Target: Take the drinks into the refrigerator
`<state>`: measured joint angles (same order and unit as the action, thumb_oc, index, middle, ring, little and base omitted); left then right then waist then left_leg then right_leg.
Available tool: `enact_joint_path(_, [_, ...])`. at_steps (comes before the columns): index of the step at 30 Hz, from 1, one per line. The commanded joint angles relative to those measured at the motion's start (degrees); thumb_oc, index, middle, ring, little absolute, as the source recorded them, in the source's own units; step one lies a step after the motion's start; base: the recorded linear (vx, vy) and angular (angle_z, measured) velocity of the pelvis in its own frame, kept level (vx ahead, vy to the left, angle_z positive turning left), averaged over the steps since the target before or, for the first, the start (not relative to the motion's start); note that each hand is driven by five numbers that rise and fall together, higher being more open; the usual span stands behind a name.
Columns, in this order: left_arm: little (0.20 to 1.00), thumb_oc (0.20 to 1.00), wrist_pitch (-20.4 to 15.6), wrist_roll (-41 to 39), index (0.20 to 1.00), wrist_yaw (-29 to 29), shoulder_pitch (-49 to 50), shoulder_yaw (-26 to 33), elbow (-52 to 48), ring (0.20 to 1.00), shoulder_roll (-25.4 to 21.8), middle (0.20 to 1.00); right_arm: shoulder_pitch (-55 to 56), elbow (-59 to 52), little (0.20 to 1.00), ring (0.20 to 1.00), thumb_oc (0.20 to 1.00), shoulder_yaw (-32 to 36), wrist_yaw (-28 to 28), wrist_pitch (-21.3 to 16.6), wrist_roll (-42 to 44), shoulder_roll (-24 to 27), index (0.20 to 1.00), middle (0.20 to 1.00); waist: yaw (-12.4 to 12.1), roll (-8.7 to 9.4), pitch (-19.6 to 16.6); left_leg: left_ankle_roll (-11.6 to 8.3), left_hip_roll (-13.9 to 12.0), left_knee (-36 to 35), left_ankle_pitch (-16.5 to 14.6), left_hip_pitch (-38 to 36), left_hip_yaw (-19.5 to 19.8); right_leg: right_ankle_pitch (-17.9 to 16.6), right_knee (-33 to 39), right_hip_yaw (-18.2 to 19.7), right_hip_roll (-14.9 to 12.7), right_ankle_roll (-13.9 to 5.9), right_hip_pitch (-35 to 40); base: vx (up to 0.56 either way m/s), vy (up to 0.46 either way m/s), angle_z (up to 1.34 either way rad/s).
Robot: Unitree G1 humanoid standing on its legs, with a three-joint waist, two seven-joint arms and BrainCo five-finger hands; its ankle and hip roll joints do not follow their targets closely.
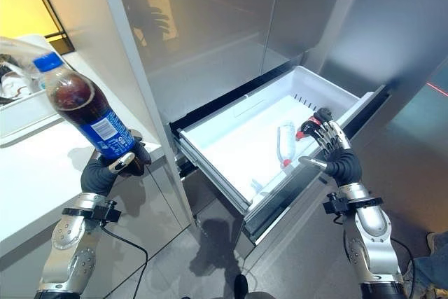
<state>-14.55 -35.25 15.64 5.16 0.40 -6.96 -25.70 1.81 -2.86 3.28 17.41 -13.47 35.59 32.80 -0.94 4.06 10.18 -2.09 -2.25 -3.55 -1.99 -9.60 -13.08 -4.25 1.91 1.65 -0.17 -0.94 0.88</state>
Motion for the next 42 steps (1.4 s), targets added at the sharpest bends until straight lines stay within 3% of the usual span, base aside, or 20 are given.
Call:
enact_joint_path(1, [0.200,0.200,-3.29,-5.12,0.200,6.68,-4.44,-3.03,-10.27,0.200,-5.19,0.200,-6.64,0.61,1.000,1.000,1.000,-2.85,6.00,1.14,9.83,5.70,1.000,1.000,-1.12,1.49,-1.21,1.81,1.16,5.68,-7.00,-0.53,0.99,3.77,-7.48,-3.22,-2.41,-5.03,0.66,-0.02,-0.011,0.17])
enact_joint_path(4, [0.200,0.200,-3.30,-5.06,0.200,8.64,-4.72,-6.21,-11.41,0.200,-7.98,0.200,-8.90,0.61,1.000,1.000,1.000,-7.85,10.49,3.91,16.15,8.74,1.000,1.000,-1.34,1.54,-1.26,1.65,1.09,5.26,-6.50,-0.77,0.99,3.66,-7.33,-3.37,-2.42,-5.05,0.79,-0.02,-0.022,0.05])
enact_joint_path(5, [0.200,0.200,-2.97,-5.67,0.200,10.16,-5.43,-8.80,-11.90,0.200,-11.28,0.200,-11.55,0.34,1.000,1.000,1.000,-12.43,13.07,5.84,19.80,11.49,1.000,1.000,-1.52,1.49,-1.35,1.52,1.05,4.84,-6.14,-0.97,1.05,3.62,-7.24,-3.57,-2.43,-5.03,0.94,0.00,0.000,0.00])
enact_joint_path(8, [0.200,0.200,-2.67,-6.55,0.200,11.52,-8.14,-13.42,-11.70,0.200,-16.06,0.200,-17.50,0.32,1.000,1.000,1.000,-19.75,15.31,7.82,23.94,13.23,1.000,1.000,-1.84,1.20,-1.42,1.33,0.97,4.60,-5.73,-1.12,1.35,3.65,-7.27,-3.94,-2.47,-5.07,1.17,0.00,0.000,0.00])
enact_joint_path(15, [0.200,0.200,-0.94,-8.80,0.200,14.22,-16.09,-24.60,-11.40,0.200,-21.67,0.200,-29.39,2.50,1.000,1.000,1.000,-31.97,15.15,9.45,27.99,10.45,1.000,1.000,-2.52,0.42,-1.56,1.13,0.90,4.01,-4.93,-1.41,1.72,3.49,-7.06,-4.33,-2.52,-5.11,1.65,0.00,0.000,0.00])
enact_joint_path(21, [0.200,0.200,-0.13,-8.51,0.200,14.88,-19.86,-29.36,-9.95,0.200,-22.09,0.200,-32.24,3.06,1.000,1.000,1.000,-35.52,14.50,9.59,28.79,6.21,1.000,1.000,-2.72,-0.18,-1.41,1.08,0.87,3.47,-4.36,-1.42,2.07,3.29,-6.68,-4.70,-2.58,-5.17,1.81,0.00,0.000,0.00])
enact_joint_path(40, [0.200,0.200,0.53,-5.55,0.200,13.21,-18.60,-29.26,-8.50,0.200,-19.95,0.200,-33.46,-7.54,1.000,1.000,1.000,-40.49,16.10,11.17,29.64,1.63,1.000,1.000,-2.92,-0.55,-1.19,1.22,0.86,2.66,-4.02,-1.36,2.70,3.30,-6.51,-5.29,-2.66,-5.12,1.82,0.00,0.000,0.00])
enact_joint_path(41, [0.200,0.200,0.54,-5.57,0.200,13.25,-18.43,-29.21,-8.75,0.200,-20.07,0.200,-33.32,-8.46,0.953,0.953,0.953,-40.58,16.10,11.10,29.85,1.57,0.953,0.953,-2.92,-0.54,-1.16,1.23,0.84,2.70,-4.08,-1.35,2.69,3.34,-6.57,-5.26,-2.64,-5.12,1.77,0.00,0.000,0.00])
enact_joint_path(42, [0.200,0.200,0.59,-5.57,0.200,13.26,-18.39,-29.19,-8.78,0.200,-20.08,0.200,-33.11,-8.52,0.608,0.608,0.608,-40.69,16.04,11.18,29.97,1.39,0.608,0.608,-2.93,-0.53,-1.13,1.24,0.83,2.76,-4.10,-1.32,2.71,3.37,-6.65,-5.29,-2.65,-5.10,1.76,0.00,0.000,0.00])
